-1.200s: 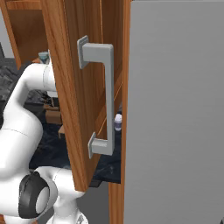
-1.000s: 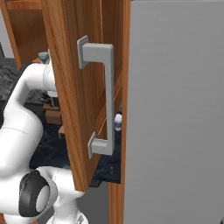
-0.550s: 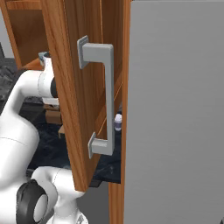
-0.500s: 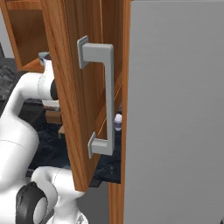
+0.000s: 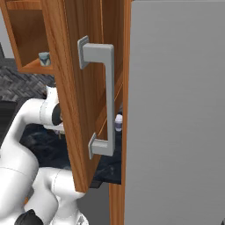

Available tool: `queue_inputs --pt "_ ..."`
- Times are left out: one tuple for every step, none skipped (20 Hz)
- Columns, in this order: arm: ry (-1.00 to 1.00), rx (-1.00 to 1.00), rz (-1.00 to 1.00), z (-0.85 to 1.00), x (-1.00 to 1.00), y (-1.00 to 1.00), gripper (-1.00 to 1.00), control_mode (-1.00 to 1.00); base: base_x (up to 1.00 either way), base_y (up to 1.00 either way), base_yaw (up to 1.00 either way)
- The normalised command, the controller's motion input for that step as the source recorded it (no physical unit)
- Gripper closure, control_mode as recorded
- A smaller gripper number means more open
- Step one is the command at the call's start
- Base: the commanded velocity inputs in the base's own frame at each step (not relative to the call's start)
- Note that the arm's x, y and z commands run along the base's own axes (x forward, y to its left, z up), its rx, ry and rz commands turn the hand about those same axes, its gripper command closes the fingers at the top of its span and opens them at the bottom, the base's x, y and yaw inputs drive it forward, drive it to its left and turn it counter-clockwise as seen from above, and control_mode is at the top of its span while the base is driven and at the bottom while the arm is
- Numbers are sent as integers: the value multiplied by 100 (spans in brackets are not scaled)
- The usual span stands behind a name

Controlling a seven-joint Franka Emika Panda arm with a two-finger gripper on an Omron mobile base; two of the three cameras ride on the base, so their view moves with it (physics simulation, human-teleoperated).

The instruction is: Restock the canned food cabinet by taking the new fresh canned food from the counter and placing it in the cabinet. Then, take the old canned food from the cabinet and place it on the counter.

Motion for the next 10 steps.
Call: queue_inputs --pt "3 0 -5 -71 -16 0 -100 -100 0 0 0" --pt "2 0 -5 -67 -9 0 -100 -100 0 0 0" --pt "0 0 -3 -58 0 0 -100 -100 0 0 0" --pt "0 0 -2 -51 0 0 -100 -100 0 0 0" --pt "0 0 -1 -42 0 0 -100 -100 0 0 0" --pt "0 0 0 -35 0 0 -100 -100 0 0 0" --pt "0 0 0 -24 0 0 -100 -100 0 0 0" --pt "0 0 0 -19 1 0 -100 -100 0 0 0" --pt "0 0 0 -16 5 0 -100 -100 0 0 0" --pt "0 0 0 -14 11 0 -100 -100 0 0 0"
